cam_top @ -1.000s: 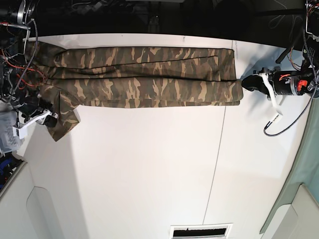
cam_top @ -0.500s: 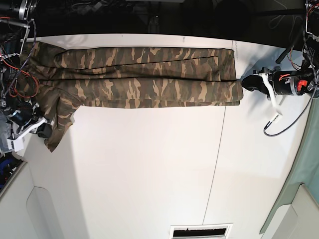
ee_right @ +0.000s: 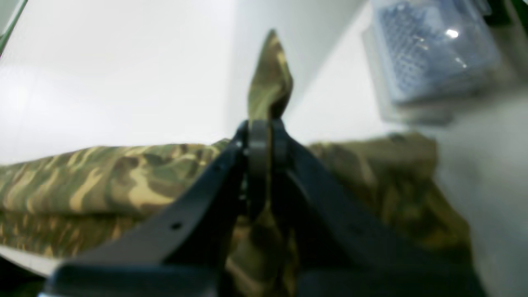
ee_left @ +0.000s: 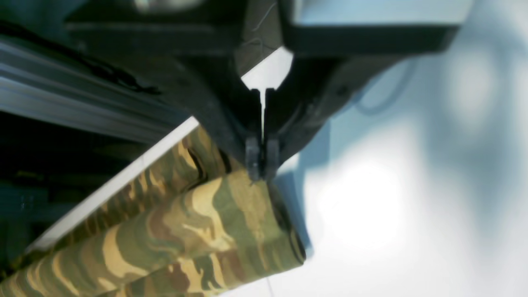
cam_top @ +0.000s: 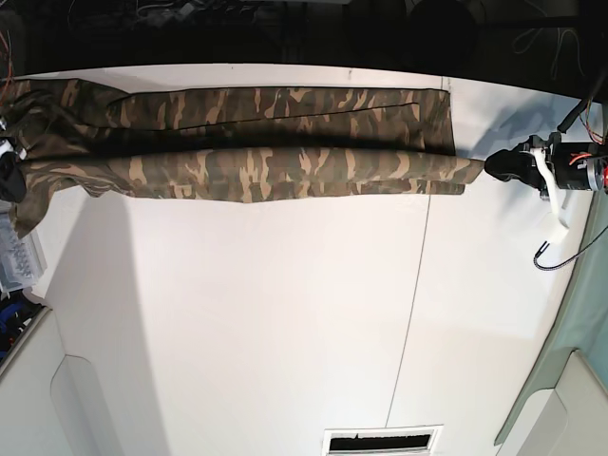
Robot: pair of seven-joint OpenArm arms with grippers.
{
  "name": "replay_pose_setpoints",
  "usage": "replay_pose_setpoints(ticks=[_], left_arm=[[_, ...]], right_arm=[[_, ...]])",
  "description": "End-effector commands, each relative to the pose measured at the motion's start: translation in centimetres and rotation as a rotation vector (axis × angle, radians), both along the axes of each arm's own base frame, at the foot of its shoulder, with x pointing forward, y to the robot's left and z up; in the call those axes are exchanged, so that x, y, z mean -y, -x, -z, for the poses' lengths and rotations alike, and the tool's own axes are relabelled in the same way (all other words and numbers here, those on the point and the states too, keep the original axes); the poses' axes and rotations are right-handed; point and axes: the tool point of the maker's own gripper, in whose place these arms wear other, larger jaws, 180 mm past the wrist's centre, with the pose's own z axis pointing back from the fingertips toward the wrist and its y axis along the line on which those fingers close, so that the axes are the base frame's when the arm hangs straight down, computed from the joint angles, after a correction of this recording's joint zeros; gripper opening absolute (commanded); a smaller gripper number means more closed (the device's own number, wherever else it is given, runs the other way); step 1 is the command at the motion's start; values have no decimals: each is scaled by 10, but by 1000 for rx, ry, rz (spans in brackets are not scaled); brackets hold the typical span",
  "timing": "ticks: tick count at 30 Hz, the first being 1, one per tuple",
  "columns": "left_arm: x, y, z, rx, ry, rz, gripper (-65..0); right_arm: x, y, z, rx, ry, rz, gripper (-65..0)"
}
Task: Layout the t-shirt on the table in an organized manner, then fold the t-shirt properly
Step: 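Pull the folded strip end with the left gripper to tighten it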
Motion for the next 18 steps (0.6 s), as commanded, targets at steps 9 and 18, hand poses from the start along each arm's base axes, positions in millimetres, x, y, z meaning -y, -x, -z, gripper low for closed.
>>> replay_pose_setpoints(ticks=[9, 18], left_arm=[[19, 8, -13, 50, -1, 91, -650], [27, 12, -3, 37, -13, 102, -397]], right_arm=[[10, 41, 26, -87, 45, 40, -650], [14, 53, 53, -146, -7, 95, -361]])
